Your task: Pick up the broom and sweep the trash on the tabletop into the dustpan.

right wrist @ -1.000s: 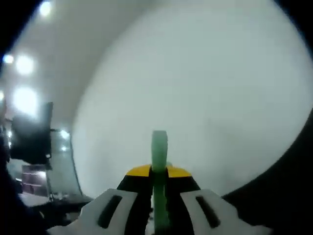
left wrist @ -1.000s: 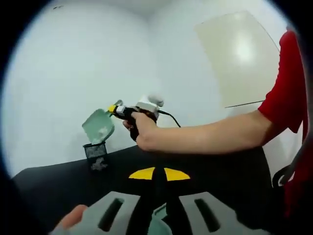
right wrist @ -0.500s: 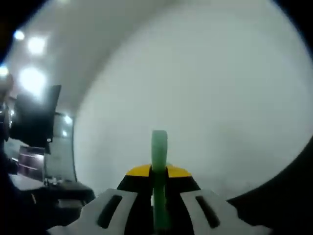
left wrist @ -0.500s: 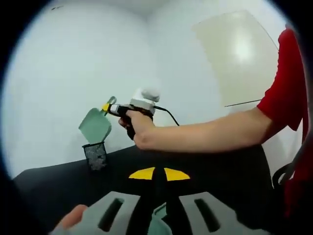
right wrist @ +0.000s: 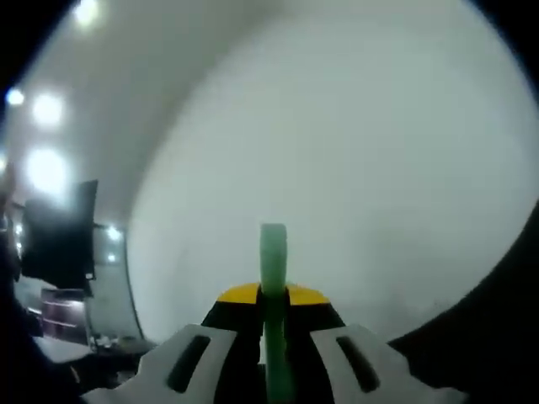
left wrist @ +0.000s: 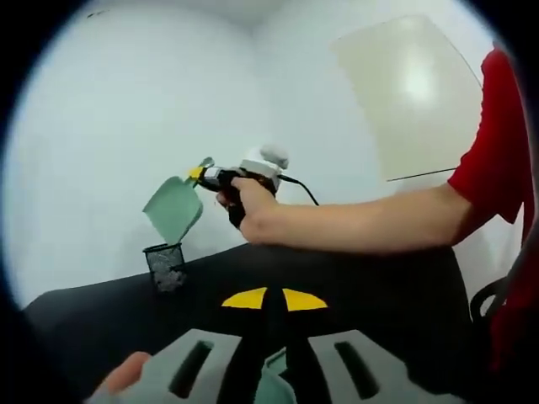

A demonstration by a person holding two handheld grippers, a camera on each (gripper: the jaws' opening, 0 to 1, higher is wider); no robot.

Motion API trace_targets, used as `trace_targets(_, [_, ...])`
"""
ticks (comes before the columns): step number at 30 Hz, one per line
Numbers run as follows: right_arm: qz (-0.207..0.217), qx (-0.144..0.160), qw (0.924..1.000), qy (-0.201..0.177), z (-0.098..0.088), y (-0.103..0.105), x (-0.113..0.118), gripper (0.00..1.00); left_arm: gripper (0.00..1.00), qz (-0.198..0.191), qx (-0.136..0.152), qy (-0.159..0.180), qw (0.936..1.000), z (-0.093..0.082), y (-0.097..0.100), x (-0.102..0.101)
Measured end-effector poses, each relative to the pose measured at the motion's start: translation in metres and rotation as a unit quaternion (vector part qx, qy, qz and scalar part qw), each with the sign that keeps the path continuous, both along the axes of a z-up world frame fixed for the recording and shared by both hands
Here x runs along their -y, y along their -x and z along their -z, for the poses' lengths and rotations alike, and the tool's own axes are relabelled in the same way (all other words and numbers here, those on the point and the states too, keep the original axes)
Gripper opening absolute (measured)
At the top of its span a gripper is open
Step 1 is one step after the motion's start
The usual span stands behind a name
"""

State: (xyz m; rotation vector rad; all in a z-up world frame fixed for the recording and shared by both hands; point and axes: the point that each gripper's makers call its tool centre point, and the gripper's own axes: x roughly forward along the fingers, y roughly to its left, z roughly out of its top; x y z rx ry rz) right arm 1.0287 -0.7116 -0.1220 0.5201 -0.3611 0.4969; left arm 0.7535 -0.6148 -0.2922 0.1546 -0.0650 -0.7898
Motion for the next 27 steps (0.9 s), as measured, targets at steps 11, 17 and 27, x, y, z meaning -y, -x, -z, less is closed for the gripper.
trace_targets(11, [-0.005, -0.021, 0.9985, -0.05, -0.003, 0.023, 0.042, 0.11, 0.04, -0.007, -0.003, -0.006, 0.9999, 0.004, -0.003, -0.001])
trace_targets(17, [-0.038, -0.079, 0.9869, -0.135, 0.014, 0.035, 0.071, 0.11, 0.04, -0.01, -0.008, -0.017, 0.9998, 0.01, -0.005, -0.001])
trace_targets(27, [-0.052, -0.154, 0.9594, -0.23, 0.054, 0.076, 0.125, 0.11, 0.04, -0.003, -0.007, -0.018, 0.9998, 0.01, -0.001, 0.002])
